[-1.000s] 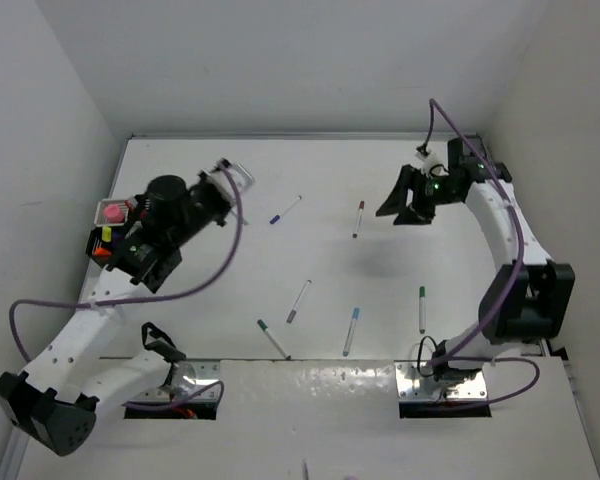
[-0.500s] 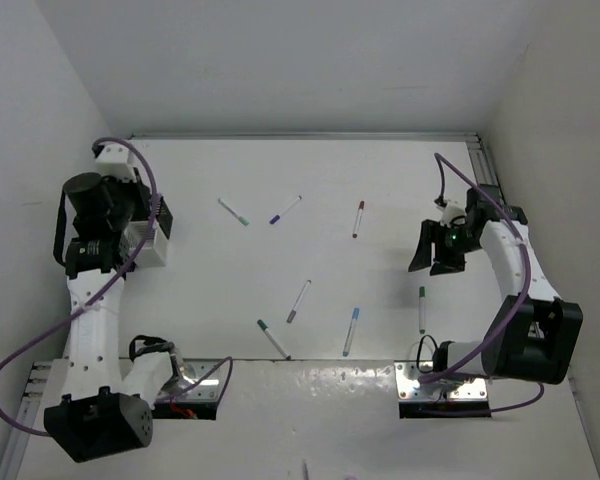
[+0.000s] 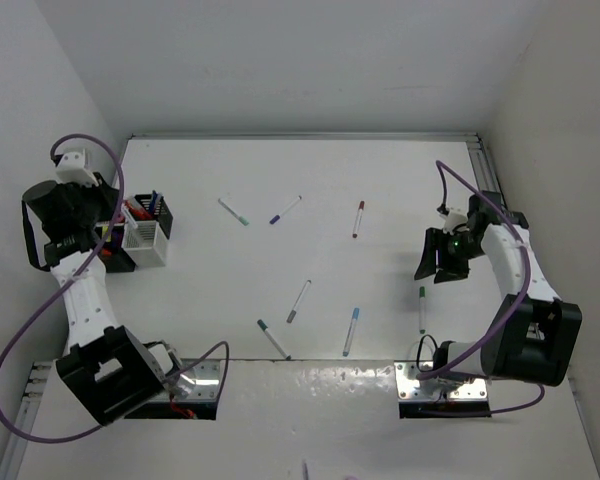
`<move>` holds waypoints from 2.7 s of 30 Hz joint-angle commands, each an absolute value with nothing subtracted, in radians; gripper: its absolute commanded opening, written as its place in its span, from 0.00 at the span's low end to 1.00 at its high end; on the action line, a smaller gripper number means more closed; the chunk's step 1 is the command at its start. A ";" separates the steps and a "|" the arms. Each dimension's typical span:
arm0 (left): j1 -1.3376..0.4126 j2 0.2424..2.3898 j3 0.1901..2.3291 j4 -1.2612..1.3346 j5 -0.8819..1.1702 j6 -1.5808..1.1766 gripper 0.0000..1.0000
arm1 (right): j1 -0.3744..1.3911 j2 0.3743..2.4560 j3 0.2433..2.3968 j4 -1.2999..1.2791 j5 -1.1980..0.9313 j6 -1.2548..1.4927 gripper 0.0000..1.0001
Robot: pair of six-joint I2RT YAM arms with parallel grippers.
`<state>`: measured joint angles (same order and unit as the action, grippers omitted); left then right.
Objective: Sort the stationery into containers
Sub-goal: Place the pen in the storage box, then pick up the pen from the center of the board.
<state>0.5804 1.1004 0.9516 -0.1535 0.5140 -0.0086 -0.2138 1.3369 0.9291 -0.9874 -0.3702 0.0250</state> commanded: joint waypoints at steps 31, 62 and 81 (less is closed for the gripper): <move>0.538 0.931 0.825 0.081 0.657 0.103 0.79 | -0.155 1.360 0.790 -0.876 -0.227 0.023 0.37; 0.443 0.962 0.910 0.169 0.606 0.023 0.81 | -0.018 1.686 0.799 -0.744 -0.011 -0.023 0.29; 0.437 0.982 0.911 0.201 0.589 0.009 0.81 | 0.063 1.750 0.962 -0.526 -0.060 -0.034 0.25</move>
<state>0.4469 1.0061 0.8726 0.1448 0.5873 0.0170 0.0628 1.7435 0.9752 -0.5728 -0.0647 -0.0269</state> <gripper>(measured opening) 0.811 0.220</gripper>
